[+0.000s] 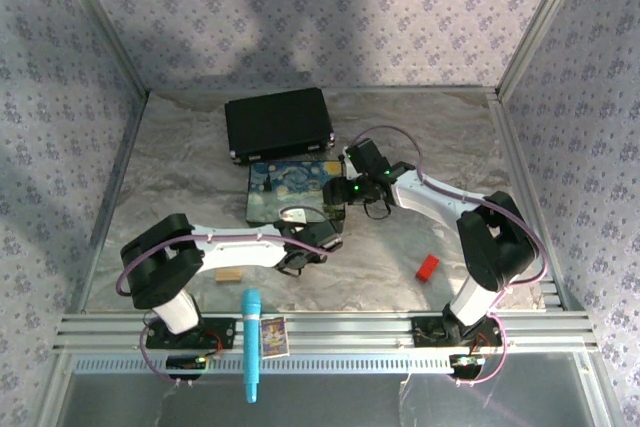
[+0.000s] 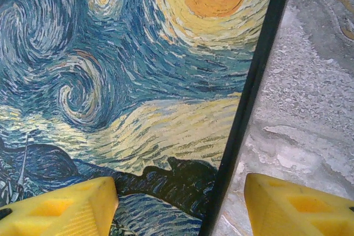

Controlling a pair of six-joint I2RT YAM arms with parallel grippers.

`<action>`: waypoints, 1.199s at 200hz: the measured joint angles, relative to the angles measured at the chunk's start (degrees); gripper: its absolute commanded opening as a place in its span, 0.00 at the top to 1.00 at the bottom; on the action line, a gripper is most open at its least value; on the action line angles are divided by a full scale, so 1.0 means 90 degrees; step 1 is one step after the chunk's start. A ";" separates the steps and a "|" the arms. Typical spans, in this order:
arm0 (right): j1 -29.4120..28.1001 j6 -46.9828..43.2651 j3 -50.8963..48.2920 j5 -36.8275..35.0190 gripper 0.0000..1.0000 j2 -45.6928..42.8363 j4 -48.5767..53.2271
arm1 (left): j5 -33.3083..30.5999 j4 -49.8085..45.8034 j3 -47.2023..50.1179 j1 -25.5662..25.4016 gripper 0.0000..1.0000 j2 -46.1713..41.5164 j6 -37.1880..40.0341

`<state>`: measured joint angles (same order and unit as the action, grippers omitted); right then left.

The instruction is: Unlock a padlock with a key

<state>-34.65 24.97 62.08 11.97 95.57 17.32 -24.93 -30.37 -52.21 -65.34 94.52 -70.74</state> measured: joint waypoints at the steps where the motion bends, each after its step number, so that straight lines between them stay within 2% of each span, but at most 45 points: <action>1: 0.0000 0.0000 0.0000 0.0000 0.36 0.0000 0.0000 | 0.0000 -0.0005 0.0000 -0.0002 0.71 0.0000 0.0005; 25: 0.0000 0.0000 0.0000 0.0007 0.36 0.0012 -0.0034 | 0.0005 -0.0136 -0.0034 -0.0058 0.66 0.0005 0.0121; 46: 0.0000 0.0000 0.0000 0.0015 0.36 0.0024 -0.0078 | 0.0010 -0.0197 -0.0039 -0.0192 0.66 0.0005 0.0204; 73: 0.0000 0.0000 0.0000 0.0034 0.36 0.0044 -0.0124 | 0.0051 -0.0114 0.0005 -0.0219 0.74 -0.0058 0.0270; 154: 0.0000 0.0002 -0.0015 0.0029 0.36 0.0056 -0.0219 | -0.0044 -0.0758 -0.0214 -0.0255 0.86 -0.0056 0.0265; 192: -0.0007 0.0002 -0.0036 0.0029 0.37 0.0056 -0.0282 | -0.0301 -0.1498 -0.0806 -0.0287 0.86 0.0517 0.0406; 240: -0.0012 0.0005 -0.0051 0.0029 0.37 0.0056 -0.0301 | -0.0330 -0.1766 -0.1168 -0.0435 0.77 0.0971 0.0595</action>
<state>-34.76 25.02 61.63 12.23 96.07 14.61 -27.90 -46.26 -62.72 -69.25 103.26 -65.39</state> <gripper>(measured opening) 0.635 0.216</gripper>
